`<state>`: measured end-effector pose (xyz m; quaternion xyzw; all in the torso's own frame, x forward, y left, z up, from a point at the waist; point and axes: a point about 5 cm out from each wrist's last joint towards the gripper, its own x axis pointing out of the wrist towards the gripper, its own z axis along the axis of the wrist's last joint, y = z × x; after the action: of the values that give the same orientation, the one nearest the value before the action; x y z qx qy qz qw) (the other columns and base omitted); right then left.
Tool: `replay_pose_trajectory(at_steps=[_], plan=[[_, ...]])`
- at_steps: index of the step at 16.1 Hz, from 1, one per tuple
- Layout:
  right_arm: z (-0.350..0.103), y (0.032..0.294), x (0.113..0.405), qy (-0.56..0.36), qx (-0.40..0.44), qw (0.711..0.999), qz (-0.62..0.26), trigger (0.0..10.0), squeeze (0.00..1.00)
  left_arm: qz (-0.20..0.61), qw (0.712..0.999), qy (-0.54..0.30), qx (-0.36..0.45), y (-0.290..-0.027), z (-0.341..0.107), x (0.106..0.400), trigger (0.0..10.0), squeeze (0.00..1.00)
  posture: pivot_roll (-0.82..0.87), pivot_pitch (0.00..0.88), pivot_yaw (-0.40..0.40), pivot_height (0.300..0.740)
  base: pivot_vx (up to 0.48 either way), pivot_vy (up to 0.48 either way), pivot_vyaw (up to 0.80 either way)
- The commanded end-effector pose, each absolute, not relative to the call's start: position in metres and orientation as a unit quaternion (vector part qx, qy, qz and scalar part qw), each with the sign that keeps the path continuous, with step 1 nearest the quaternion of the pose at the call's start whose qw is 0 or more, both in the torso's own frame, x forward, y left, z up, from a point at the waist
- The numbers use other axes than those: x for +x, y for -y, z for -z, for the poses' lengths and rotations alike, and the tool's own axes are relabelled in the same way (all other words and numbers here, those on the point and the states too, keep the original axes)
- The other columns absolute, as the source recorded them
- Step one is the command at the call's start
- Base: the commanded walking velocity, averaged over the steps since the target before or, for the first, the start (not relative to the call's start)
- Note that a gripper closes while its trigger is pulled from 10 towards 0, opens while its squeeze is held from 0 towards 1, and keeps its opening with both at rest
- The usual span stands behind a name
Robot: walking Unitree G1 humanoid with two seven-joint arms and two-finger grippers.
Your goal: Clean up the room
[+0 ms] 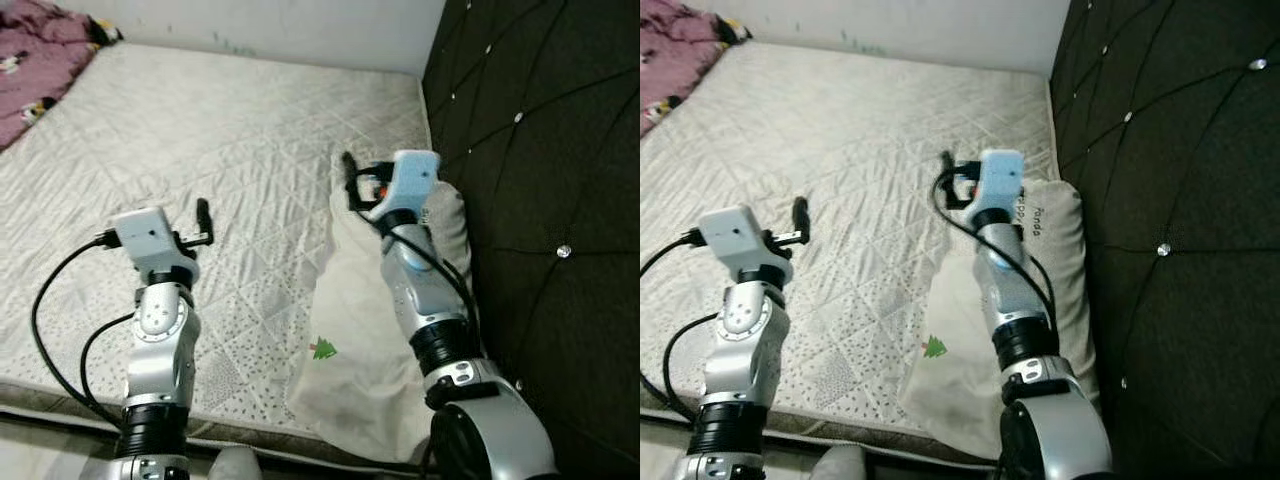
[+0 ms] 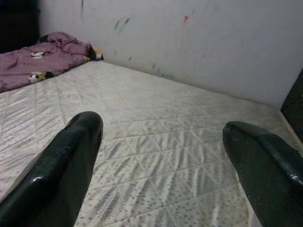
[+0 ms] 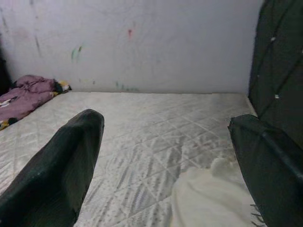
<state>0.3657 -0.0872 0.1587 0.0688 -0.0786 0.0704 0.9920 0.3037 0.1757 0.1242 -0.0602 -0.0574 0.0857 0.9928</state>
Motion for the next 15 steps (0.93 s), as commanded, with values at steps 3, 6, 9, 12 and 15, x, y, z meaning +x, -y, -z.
replay_pose_trajectory(at_steps=[3,6,9,12,15], plan=[[-0.1563,0.0836,0.3651,0.076,0.068,0.992,-0.081,10.0,0.00,-0.080,0.993,0.052,-0.063,-0.1760,-0.1235,0.3050,10.0,0.00,0.09,0.000,-0.002,0.740,0.000,0.000,0.00],[-0.1550,0.0814,0.3652,0.072,0.071,0.992,-0.081,10.0,0.00,-0.079,0.993,0.052,-0.065,-0.1758,-0.1240,0.3061,10.0,0.00,0.09,0.000,-0.003,0.740,0.000,0.000,0.00],[-0.1544,0.0803,0.3656,0.071,0.070,0.992,-0.081,10.0,0.00,-0.077,0.994,0.052,-0.063,-0.1750,-0.1239,0.3063,10.0,0.00,0.09,0.000,-0.005,0.740,0.000,0.000,0.00],[-0.1539,0.0805,0.3661,0.069,0.072,0.992,-0.079,10.0,0.00,-0.075,0.994,0.050,-0.065,-0.1749,-0.1235,0.3070,10.0,0.00,0.09,0.000,-0.004,0.740,0.000,0.000,0.00],[-0.1531,0.0804,0.3663,0.067,0.072,0.992,-0.078,10.0,0.00,-0.072,0.994,0.054,-0.067,-0.1746,-0.1241,0.3072,10.0,0.00,0.09,0.000,-0.004,0.740,0.000,0.000,0.00]])
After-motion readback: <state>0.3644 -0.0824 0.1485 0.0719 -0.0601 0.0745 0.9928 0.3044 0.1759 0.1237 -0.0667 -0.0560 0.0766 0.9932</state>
